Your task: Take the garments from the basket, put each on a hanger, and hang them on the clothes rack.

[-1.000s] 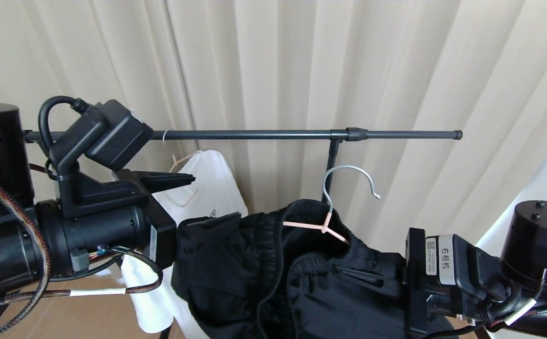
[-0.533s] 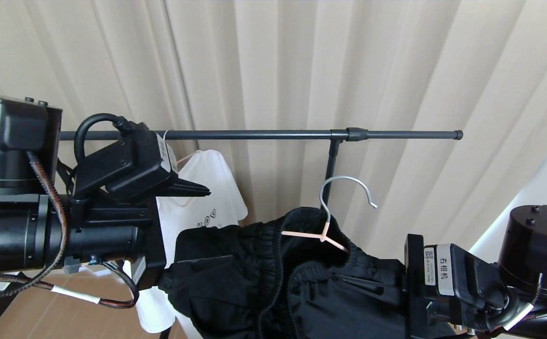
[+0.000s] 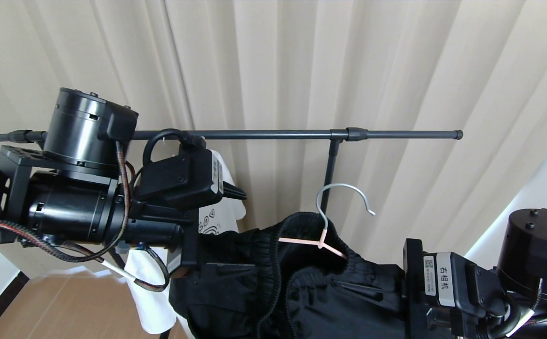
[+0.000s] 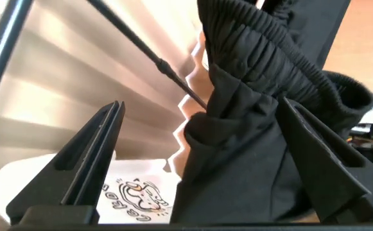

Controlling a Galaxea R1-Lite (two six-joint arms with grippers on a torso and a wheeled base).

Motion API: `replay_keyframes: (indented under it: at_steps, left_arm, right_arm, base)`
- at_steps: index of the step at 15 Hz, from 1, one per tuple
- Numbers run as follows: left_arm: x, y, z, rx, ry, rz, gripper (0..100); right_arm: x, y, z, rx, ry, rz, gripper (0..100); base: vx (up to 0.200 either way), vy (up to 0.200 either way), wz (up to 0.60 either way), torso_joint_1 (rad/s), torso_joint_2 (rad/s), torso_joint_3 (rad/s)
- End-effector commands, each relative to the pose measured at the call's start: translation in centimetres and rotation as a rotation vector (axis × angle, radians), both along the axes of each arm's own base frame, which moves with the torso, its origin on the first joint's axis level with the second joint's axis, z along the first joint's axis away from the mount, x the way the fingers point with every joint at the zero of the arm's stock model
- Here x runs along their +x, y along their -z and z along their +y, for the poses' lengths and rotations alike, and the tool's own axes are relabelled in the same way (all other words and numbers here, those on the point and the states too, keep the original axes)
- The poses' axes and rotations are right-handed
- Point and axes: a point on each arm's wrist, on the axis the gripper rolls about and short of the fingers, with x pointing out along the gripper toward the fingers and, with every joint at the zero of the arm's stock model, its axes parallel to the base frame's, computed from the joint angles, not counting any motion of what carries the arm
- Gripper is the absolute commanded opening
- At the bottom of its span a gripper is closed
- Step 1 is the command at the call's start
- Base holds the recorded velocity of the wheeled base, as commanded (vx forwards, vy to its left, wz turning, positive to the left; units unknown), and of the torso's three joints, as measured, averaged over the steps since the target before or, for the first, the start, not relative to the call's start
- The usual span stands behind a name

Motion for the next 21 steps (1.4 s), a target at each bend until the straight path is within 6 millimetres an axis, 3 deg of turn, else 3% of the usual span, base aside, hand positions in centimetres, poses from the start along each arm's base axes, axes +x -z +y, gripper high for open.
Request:
replay_keyframes:
  at_steps: [1,12,21]
  left_arm:
    - [0.8,1.0,-0.7,0.002,0.035,0.043,100]
    - [2.0,2.7,-1.6,-0.042,0.141,0.15,100]
    - [1.7,3.3,-1.6,-0.056,0.134,0.219,100]
  right_arm:
    - [-0.2,0.0,0.2,-0.001,-0.014,0.0,0]
    - [-0.9,-0.2,0.5,0.008,-0.055,-0.006,0]
    - [-1.5,-1.0,0.5,0.031,-0.07,-0.032,0]
  base:
    - [0.0,0.0,0.0,0.0,0.0,0.0]
    - [0.0,0.0,0.0,0.0,0.0,0.0]
    - [0.0,0.0,0.0,0.0,0.0,0.0]
